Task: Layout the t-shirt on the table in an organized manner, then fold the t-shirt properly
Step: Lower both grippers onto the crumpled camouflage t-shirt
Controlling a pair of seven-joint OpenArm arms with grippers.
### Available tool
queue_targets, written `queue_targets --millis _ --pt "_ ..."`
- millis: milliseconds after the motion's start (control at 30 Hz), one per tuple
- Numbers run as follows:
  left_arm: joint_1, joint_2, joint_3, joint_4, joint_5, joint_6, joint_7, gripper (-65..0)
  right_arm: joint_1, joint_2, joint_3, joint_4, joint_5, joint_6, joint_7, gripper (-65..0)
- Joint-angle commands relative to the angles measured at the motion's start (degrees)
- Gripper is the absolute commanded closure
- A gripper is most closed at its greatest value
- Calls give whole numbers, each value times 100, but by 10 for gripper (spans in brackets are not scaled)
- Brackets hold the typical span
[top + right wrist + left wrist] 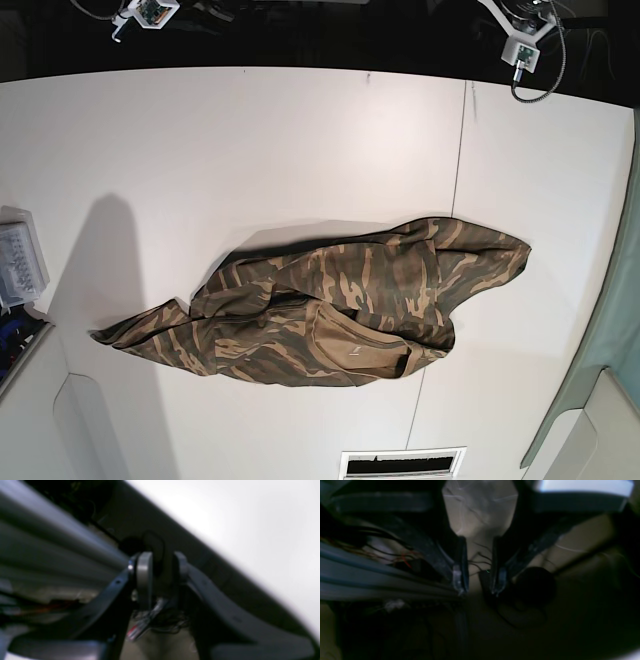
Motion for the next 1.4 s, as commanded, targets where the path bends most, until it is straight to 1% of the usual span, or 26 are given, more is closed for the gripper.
queue_targets --millis 0,100,167,233,267,367,433,467,500,567,633,667,733,867,933,1000,1067,1100,1167,1267,1367 --pt "109 -136 -81 302 -87 -20 -90 -186 -13 50 96 280 219 22 59 -141" --pt "168 -435 -210 901 -129 33 -79 -195 238 44 304 754 673 -20 17 -141" --pt "162 -671 -225 1182 -181 267 -74 -237 570 44 380 914 778 -20 -17 -141" --pt "111 -901 -223 1386 -317 402 -92 -290 1027 39 385 946 780 -48 -201 -141" --pt "50 -1008 -223 1443 -391 413 -96 -305 1285 7 385 940 811 -109 -354 -141" --pt "-297 -1303 -190 1473 -654 411 -94 -307 2133 -105 380 890 1182 -372 -894 -142" --pt "-608 -1436 -68 1471 -761 439 -92 -308 2638 -243 380 811 1220 -584 -1204 -142" --pt "-776 -1491 48 1471 -769 527 -90 -307 2863 -332 380 750 1211 -662 -1333 -147" --pt "-951 -1532 203 1467 -767 629 -90 -307 3071 -428 380 671 1200 -741 -1403 -165" --pt "-1342 -1593 553 1392 -763 752 -61 -308 3438 -658 380 455 1198 -811 -1423 -232" --pt "-1805 -1604 929 1185 -750 848 -37 -307 3764 -929 380 221 1075 -898 -1453 -297" --pt "-2055 -1602 1104 1036 -743 914 -28 -307 3897 -1067 380 118 953 -955 -1475 -310" --pt "-2562 -1602 1432 688 -741 1023 -28 -307 4081 -1307 380 20 691 -1032 -1488 -311" --pt "-3423 -1547 1932 -133 -737 1019 -7 -307 4111 -1661 380 33 328 -1054 -1537 -310" --pt "-3777 -1456 2061 -597 -723 1019 -7 -307 4111 -1829 380 26 170 -1226 -1679 -310" --pt "-4050 -1340 2098 -1019 -726 1012 -7 -308 4118 -1985 380 -35 7 -1493 -1674 -310" --pt "-4253 -1244 2098 -1325 -728 966 -7 -308 4175 -2173 380 -210 -162 -1698 -1670 -310" --pt "-4334 -1202 2098 -1429 -728 962 -7 -308 4251 -2275 380 -374 -258 -1746 -1663 -310" --pt "-4441 -1115 2098 -1528 -745 828 -7 -308 4472 -2461 380 -848 -374 -1777 -1578 -310" --pt "-4474 -990 2107 -1537 -767 820 -9 -307 4883 -2680 380 -1692 -413 -1845 -1355 -310" --pt "-4468 -837 2109 -1556 -765 820 44 -307 5239 -2839 378 -2352 -632 -1961 -1185 -310"
